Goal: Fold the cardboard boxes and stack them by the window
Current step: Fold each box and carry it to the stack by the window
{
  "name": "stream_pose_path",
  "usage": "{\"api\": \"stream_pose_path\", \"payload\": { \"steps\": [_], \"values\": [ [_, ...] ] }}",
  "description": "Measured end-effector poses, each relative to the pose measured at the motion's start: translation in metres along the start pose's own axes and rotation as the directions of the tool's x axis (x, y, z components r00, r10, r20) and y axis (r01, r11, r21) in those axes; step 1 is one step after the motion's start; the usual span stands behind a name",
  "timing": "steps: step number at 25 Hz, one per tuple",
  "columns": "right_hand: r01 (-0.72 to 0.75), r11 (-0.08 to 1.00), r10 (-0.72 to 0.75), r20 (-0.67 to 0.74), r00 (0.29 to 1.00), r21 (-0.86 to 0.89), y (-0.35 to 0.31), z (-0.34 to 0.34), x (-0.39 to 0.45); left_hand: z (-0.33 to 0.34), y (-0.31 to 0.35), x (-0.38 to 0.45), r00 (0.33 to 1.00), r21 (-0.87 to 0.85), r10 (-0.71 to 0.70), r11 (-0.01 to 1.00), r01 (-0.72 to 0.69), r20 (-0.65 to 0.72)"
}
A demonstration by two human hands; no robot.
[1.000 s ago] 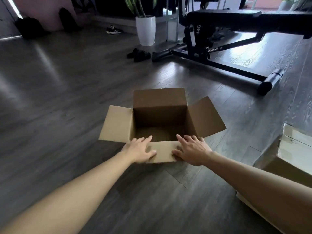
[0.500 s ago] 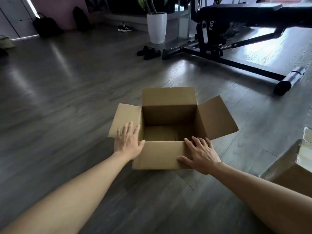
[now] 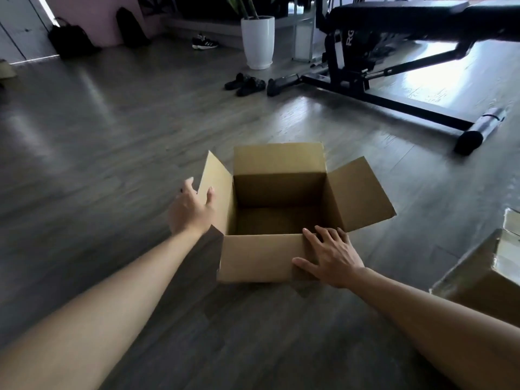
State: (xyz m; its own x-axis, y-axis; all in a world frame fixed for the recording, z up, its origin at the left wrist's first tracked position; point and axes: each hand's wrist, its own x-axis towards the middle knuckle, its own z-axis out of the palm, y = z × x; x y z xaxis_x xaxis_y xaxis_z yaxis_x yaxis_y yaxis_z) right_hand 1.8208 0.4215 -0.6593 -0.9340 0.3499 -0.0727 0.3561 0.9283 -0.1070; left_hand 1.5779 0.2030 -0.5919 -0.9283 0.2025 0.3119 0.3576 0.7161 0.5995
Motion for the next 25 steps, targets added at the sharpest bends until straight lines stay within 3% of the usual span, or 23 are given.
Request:
{"api": "stream_pose_path", "payload": {
  "steps": [1, 3, 5, 8, 12, 19, 25],
  "values": [
    [-0.002, 1.0, 0.002, -0.004, 1.0, 0.007, 0.0, 0.0, 0.001, 0.001, 0.013, -0.002, 0.996, -0.106, 0.073, 0.992, -0.068, 0.043],
    [-0.011, 1.0, 0.011, -0.012, 1.0, 0.005, -0.001, 0.0, 0.001, 0.01, 0.034, -0.019, 0.946, -0.192, 0.181, 0.973, -0.131, 0.27],
    [-0.02, 1.0, 0.02, -0.027, 0.999, -0.007, -0.002, 0.002, 0.001, 0.029, 0.042, -0.04, 0.809, -0.058, 0.22, 0.972, -0.226, 0.544],
    [-0.024, 1.0, 0.023, -0.038, 0.999, -0.013, -0.004, 0.004, 0.001, 0.053, 0.034, -0.06, 0.645, 0.241, 0.174, 0.83, -0.503, 0.744],
    [-0.017, 1.0, 0.017, -0.01, 1.0, -0.01, -0.001, 0.003, 0.001, 0.067, 0.017, -0.065, 0.569, 0.355, 0.057, 0.729, -0.585, 0.82],
    [-0.022, 1.0, 0.022, -0.02, 1.0, 0.001, 0.001, -0.005, 0.006, 0.07, 0.012, -0.065, 0.574, 0.348, 0.052, 0.749, -0.563, 0.817],
    [-0.239, 0.97, 0.239, -0.341, 0.909, 0.041, 0.043, -0.048, 0.032, 0.068, 0.009, -0.066, 0.586, 0.347, 0.057, 0.758, -0.552, 0.808]
  ]
}}
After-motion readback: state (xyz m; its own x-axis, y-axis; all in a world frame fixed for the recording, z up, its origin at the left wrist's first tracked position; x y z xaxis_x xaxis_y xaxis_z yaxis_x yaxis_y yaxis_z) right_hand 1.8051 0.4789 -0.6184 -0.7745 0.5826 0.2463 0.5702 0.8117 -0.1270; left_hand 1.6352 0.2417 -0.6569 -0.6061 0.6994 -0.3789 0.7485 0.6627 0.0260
